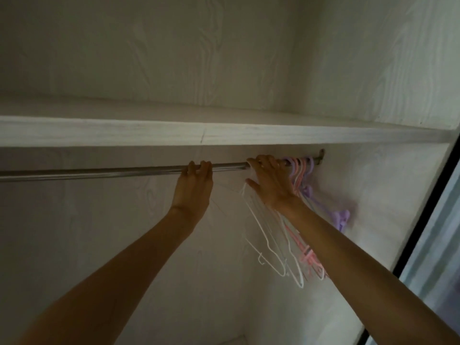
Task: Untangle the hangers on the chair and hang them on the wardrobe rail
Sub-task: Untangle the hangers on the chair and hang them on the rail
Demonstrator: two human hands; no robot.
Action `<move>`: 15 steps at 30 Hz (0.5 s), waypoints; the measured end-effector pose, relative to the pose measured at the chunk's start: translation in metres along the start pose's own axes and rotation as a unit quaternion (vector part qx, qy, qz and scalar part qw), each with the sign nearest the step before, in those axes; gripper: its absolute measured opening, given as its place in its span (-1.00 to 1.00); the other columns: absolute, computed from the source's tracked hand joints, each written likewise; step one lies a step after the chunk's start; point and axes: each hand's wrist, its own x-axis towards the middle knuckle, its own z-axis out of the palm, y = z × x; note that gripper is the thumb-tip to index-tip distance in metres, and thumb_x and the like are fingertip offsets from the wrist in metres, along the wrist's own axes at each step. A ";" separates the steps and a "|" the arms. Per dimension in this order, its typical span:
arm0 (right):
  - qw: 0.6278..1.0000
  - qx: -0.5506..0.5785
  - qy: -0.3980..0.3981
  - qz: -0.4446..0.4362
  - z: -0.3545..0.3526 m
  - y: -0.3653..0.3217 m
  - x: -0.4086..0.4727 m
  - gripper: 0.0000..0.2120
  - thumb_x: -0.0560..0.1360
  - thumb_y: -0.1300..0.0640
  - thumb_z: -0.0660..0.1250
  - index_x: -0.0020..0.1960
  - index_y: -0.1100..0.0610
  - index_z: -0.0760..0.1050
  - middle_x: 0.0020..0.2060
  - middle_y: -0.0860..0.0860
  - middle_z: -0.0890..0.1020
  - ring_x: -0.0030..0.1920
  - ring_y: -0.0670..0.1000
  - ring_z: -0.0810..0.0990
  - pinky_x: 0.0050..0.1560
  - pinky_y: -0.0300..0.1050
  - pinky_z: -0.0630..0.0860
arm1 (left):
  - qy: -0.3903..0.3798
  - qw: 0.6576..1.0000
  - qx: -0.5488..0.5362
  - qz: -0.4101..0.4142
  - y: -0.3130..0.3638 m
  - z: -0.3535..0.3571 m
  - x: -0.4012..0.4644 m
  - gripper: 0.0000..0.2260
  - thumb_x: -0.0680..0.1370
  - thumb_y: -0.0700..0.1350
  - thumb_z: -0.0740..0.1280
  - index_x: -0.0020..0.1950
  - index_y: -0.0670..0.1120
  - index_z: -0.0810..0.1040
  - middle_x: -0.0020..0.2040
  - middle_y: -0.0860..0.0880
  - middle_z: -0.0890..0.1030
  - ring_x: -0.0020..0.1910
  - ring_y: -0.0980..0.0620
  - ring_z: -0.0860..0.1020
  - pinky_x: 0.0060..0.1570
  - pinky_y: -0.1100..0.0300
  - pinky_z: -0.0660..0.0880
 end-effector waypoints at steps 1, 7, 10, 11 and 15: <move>1.000 0.014 0.010 0.005 0.004 0.004 -0.002 -0.50 0.52 0.01 0.27 0.42 0.08 0.29 0.35 0.11 0.39 0.35 0.15 0.33 0.30 0.06 0.21 | -0.007 1.000 0.006 -0.003 0.002 0.001 -0.001 -0.44 0.58 -0.18 0.20 0.51 -0.23 0.04 0.47 -0.15 0.23 0.45 -0.16 0.24 0.35 0.09 0.31; 0.999 0.018 0.034 0.023 0.022 0.028 0.001 -0.46 0.38 0.22 0.36 0.35 0.08 0.40 0.28 0.13 0.48 0.29 0.20 0.43 0.31 0.12 0.23 | -0.056 0.998 0.002 -0.022 0.010 0.001 -0.003 -0.43 0.60 -0.20 0.13 0.53 -0.23 -0.09 0.54 -0.16 0.06 0.52 -0.19 0.07 0.12 0.10 0.50; 0.999 0.002 0.027 0.034 0.020 0.038 -0.004 -0.41 0.29 0.26 0.41 0.32 0.11 0.44 0.21 0.13 0.53 0.22 0.21 0.48 0.28 0.06 0.24 | -0.073 0.997 0.019 -0.023 0.012 0.001 -0.003 -0.41 0.60 -0.20 0.13 0.53 -0.24 -0.12 0.54 -0.17 0.05 0.51 -0.21 0.07 0.08 0.11 0.52; 0.999 0.002 0.026 0.036 0.016 0.039 -0.009 -0.39 0.30 0.25 0.42 0.34 0.11 0.41 0.23 0.13 0.52 0.24 0.21 0.47 0.30 0.07 0.21 | -0.074 0.997 0.025 -0.021 0.012 0.001 -0.002 -0.40 0.60 -0.20 0.14 0.53 -0.25 -0.12 0.54 -0.18 0.04 0.51 -0.21 0.07 0.07 0.11 0.52; 0.997 0.005 0.070 -0.005 -0.007 0.037 -0.042 -0.45 0.32 0.15 0.34 0.32 0.18 0.44 0.23 0.17 0.54 0.22 0.24 0.50 0.31 0.07 0.16 | -0.075 0.997 0.024 -0.020 0.014 0.003 -0.005 -0.36 0.60 -0.17 0.17 0.52 -0.25 -0.17 0.54 -0.17 -0.01 0.52 -0.23 0.02 0.06 0.13 0.52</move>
